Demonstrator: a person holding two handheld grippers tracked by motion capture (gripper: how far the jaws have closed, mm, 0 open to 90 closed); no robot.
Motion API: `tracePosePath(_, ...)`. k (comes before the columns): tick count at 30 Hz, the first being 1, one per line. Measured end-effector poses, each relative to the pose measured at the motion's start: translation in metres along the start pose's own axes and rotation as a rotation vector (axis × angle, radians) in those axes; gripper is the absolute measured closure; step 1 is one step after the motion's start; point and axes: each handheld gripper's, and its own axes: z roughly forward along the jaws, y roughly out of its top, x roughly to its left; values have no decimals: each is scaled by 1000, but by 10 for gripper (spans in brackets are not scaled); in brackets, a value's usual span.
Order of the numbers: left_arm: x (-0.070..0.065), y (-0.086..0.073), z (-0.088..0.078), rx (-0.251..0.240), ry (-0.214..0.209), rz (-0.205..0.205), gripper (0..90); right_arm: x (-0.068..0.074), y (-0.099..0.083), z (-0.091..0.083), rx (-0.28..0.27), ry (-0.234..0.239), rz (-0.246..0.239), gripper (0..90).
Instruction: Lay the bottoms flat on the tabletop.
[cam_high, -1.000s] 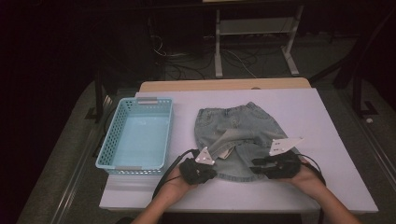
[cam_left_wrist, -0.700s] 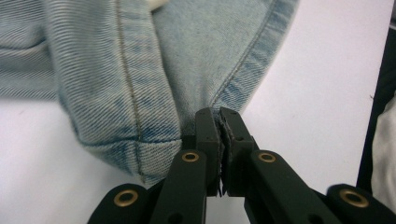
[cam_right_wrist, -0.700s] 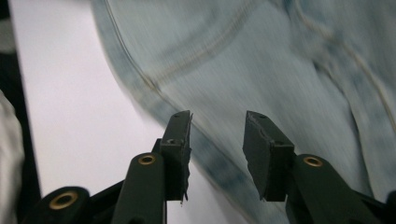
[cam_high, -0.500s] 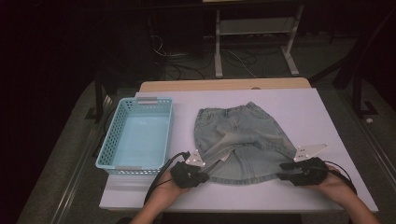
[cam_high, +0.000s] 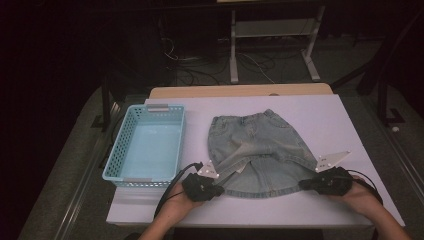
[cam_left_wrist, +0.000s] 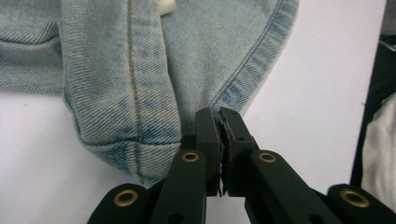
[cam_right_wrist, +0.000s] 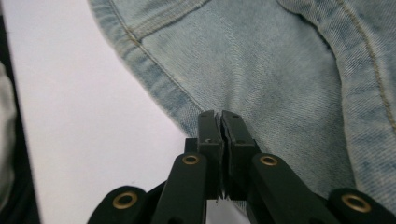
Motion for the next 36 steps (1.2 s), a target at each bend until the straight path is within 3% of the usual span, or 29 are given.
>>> tracePosePath(6, -6, -6, -5, 11, -4, -8, 873, 15, -8, -10, -18, 36, 9, 866)
tracePosePath(10, -8, -14, -12, 6, -4, -26, 867, 34, -11, -7, 4, 75, -12, 865)
tracePosePath(13, -8, -16, -13, -13, -6, -37, 796, 39, -10, -6, -2, 75, -18, 851)
tracePosePath(18, -10, -10, -16, -87, -41, -39, 654, 34, -6, -12, -88, 59, 9, 703)
tracePosePath(21, -10, -5, -17, -130, -55, -46, 617, 30, -2, -16, -134, 30, 11, 696)
tracePosePath(27, -6, 10, -14, -174, -36, -32, 641, 24, 11, -18, -171, 24, 11, 808)
tracePosePath(36, 11, 35, -1, -176, 24, 13, 692, 7, 27, -11, -177, -38, 0, 802)
